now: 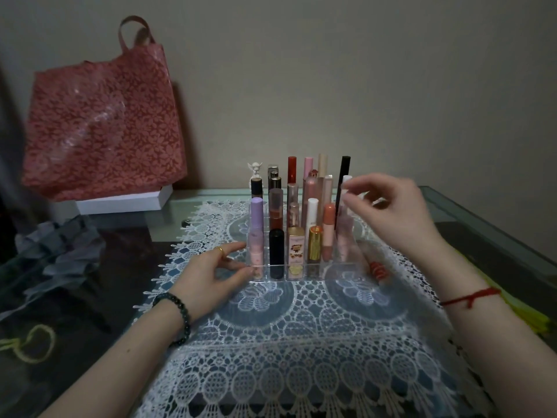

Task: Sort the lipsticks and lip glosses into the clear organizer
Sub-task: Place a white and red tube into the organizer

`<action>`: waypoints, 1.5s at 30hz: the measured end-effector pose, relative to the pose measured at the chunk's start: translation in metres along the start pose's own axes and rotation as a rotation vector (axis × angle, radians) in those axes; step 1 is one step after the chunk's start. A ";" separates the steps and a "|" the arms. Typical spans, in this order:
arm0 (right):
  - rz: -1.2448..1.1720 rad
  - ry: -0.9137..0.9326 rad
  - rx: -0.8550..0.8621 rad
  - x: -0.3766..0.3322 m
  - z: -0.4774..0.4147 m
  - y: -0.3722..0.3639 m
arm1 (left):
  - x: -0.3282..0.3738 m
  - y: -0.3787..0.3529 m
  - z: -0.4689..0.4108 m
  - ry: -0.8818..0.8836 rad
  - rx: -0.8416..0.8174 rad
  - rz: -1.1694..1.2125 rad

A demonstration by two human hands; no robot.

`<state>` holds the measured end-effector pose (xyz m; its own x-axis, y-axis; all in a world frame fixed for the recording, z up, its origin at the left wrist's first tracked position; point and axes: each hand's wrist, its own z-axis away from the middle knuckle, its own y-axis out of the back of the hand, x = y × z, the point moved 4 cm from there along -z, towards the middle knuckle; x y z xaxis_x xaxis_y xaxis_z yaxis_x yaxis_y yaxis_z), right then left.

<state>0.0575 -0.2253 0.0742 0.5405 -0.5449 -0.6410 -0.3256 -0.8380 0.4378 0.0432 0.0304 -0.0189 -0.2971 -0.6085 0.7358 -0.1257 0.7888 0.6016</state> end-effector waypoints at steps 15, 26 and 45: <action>0.082 -0.482 -0.075 0.088 0.027 -0.005 | -0.001 0.000 0.000 0.009 -0.008 -0.053; 0.360 -0.486 -0.328 0.081 0.029 -0.006 | 0.005 0.000 0.003 0.012 0.008 -0.065; -0.195 -0.398 0.022 0.057 0.022 0.018 | 0.004 0.002 0.000 -0.030 0.006 -0.121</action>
<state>0.0653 -0.2722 0.0317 0.2544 -0.3413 -0.9049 -0.2663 -0.9242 0.2737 0.0423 0.0293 -0.0150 -0.3073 -0.6963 0.6486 -0.1675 0.7106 0.6834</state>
